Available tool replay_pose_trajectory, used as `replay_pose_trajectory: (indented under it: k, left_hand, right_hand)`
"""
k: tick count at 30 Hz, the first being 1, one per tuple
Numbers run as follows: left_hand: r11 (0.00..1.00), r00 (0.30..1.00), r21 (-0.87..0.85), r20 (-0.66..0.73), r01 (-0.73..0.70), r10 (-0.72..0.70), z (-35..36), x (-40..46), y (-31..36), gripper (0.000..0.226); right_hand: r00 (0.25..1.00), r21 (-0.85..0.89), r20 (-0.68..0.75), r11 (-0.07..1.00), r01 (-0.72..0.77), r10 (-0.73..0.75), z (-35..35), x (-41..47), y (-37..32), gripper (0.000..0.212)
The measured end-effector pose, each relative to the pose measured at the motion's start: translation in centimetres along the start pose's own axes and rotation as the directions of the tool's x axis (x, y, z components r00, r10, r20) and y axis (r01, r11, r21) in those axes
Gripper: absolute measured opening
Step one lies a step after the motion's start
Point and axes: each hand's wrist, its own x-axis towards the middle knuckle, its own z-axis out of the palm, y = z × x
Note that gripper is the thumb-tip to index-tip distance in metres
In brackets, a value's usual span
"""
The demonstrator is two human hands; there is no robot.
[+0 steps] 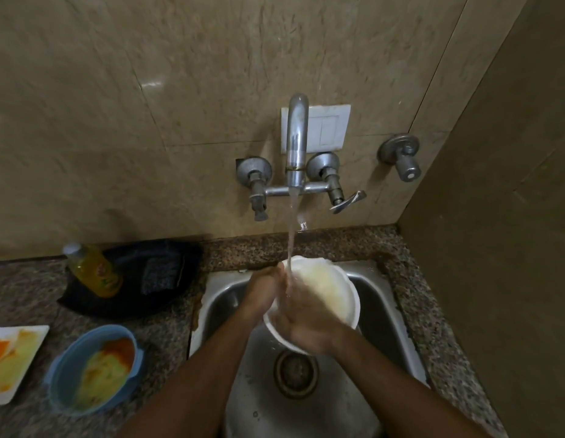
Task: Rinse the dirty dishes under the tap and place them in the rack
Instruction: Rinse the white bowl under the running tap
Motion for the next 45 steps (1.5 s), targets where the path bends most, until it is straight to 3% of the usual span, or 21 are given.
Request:
replay_pose_trajectory:
  k: [3, 5, 7, 9, 12, 14, 16, 20, 23, 27, 31, 33, 35, 39, 43, 45]
  left_hand:
    - [0.999, 1.000, -0.021, -0.007, -0.026, 0.026, -0.3, 0.4, 0.1, 0.023]
    - [0.996, 0.999, -0.072, 0.002, -0.051, 0.051, -0.3, 0.5, 0.0, 0.023]
    - [0.994, 0.996, -0.067, -0.008, -0.084, 0.084, -0.1, 0.5, 0.9, 0.020]
    - [0.992, 0.995, -0.077, -0.024, -0.099, 0.097, 0.0, 0.6, 0.8, 0.020]
    - [0.987, 0.994, -0.119, -0.055, -0.104, 0.098, 0.2, 0.2, 0.4, 0.029]
    - [0.980, 0.989, -0.148, -0.079, -0.132, 0.122, 0.6, 0.3, 1.0, 0.027]
    - [0.977, 0.986, -0.155, -0.106, -0.145, 0.130, 0.7, 0.1, 1.4, 0.027]
    - [0.969, 0.983, -0.200, -0.134, -0.147, 0.122, 0.9, -0.3, 0.5, 0.028]
    - [0.975, 0.979, -0.161, -0.163, -0.152, 0.126, 0.8, -0.2, 1.0, 0.033]
    - [0.969, 0.965, -0.129, -0.188, -0.209, 0.183, 0.2, -0.3, 0.4, 0.033]
    - [0.974, 0.968, -0.095, -0.169, -0.204, 0.186, 0.1, -0.5, 1.7, 0.030]
    - [0.973, 0.967, -0.108, -0.178, -0.205, 0.184, -0.2, -0.8, 1.1, 0.031]
    - [0.974, 0.970, -0.129, -0.182, -0.186, 0.161, 0.1, -1.0, 0.6, 0.033]
    - [0.968, 0.968, -0.140, -0.169, -0.207, 0.183, 0.3, -1.1, 1.8, 0.030]
    - [0.953, 0.940, -0.084, -0.207, -0.293, 0.271, -0.5, -1.0, 1.7, 0.022]
    - [0.953, 0.937, -0.050, -0.200, -0.300, 0.285, -0.4, -0.9, 2.5, 0.023]
  right_hand:
    - [0.991, 0.046, 0.094, 0.995, 0.088, -0.092, 0.6, -1.0, -0.5, 0.064]
    - [0.997, -0.051, 0.047, 0.997, 0.058, -0.055, 0.9, -0.9, -0.2, 0.066]
    - [0.998, -0.037, -0.034, 0.998, 0.051, -0.053, 1.3, -0.7, -0.9, 0.079]
    - [0.995, -0.032, -0.022, 0.995, 0.091, -0.092, 2.0, -1.1, -0.5, 0.078]
    - [0.995, -0.173, -0.013, 0.981, 0.090, -0.094, 1.9, -1.3, 0.9, 0.079]
    - [0.992, -0.078, -0.082, 0.993, 0.087, -0.093, 1.9, -1.1, 0.0, 0.090]
    - [0.993, -0.008, -0.051, 0.995, 0.104, -0.104, 2.2, -1.6, 0.0, 0.097]
    - [0.993, -0.135, -0.066, 0.987, 0.093, -0.103, 1.9, -1.6, 1.4, 0.096]
    - [0.994, 0.067, -0.073, 0.994, 0.082, -0.077, 2.5, -1.3, 0.1, 0.112]
    - [0.997, -0.109, -0.031, 0.992, 0.062, -0.065, 3.1, -2.3, 2.2, 0.116]
    - [0.992, 0.025, -0.090, 0.995, 0.092, -0.089, 4.2, -1.5, 0.4, 0.117]
    - [0.994, -0.054, -0.047, 0.994, 0.098, -0.100, 3.7, -2.2, 1.7, 0.118]
    - [0.991, -0.140, -0.092, 0.986, 0.086, -0.099, 3.2, -1.9, 2.0, 0.120]
    - [0.982, -0.056, -0.141, 0.991, 0.122, -0.129, 3.5, -1.3, 0.6, 0.118]
    - [0.991, -0.214, -0.056, 0.971, 0.104, -0.118, 2.7, -2.7, 2.8, 0.118]
    - [0.990, -0.107, -0.081, 0.989, 0.103, -0.112, 3.3, -2.2, 1.3, 0.122]
